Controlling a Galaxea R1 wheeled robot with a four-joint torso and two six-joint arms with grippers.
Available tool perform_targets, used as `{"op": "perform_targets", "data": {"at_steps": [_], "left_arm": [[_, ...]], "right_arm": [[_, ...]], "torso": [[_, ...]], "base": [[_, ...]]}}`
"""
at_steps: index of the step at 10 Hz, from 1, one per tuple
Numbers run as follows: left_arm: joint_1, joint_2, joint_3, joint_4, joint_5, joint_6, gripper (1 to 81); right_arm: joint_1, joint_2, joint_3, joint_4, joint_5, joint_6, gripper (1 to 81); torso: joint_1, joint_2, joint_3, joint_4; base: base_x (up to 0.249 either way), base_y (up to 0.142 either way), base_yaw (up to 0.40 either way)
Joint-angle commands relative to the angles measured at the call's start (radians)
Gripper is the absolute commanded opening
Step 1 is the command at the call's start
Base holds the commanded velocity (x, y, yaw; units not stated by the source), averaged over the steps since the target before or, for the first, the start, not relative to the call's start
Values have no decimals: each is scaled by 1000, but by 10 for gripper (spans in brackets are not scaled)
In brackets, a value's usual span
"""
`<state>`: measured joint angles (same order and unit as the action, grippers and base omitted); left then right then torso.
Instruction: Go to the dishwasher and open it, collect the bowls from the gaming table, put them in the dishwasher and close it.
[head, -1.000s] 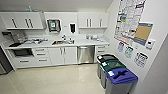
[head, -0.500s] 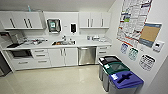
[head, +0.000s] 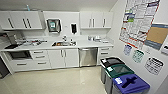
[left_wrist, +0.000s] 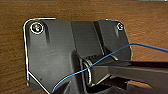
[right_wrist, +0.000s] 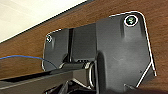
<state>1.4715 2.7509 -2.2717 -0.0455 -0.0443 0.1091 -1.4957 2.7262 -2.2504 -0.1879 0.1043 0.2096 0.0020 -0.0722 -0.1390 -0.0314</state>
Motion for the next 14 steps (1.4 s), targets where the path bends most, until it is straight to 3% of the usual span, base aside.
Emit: {"op": "perform_targets", "data": {"at_steps": [1, 5, 14], "left_arm": [[-46, -16, 14, -8, 57, 4, 811], [-46, -14, 14, -8, 57, 4, 811], [-46, -14, 14, -8, 57, 3, 811]], "right_arm": [[45, -21, 20, -13, -47, -2, 811], [45, -21, 19, -15, -47, -2, 811], [45, -21, 19, -15, -47, -2, 811]], "torso": [[0, 0, 0, 0], [0, 0, 0, 0], [0, 0, 0, 0]], "base": [[158, 62, 0], [151, 62, 0], [113, 0, 0]]}}
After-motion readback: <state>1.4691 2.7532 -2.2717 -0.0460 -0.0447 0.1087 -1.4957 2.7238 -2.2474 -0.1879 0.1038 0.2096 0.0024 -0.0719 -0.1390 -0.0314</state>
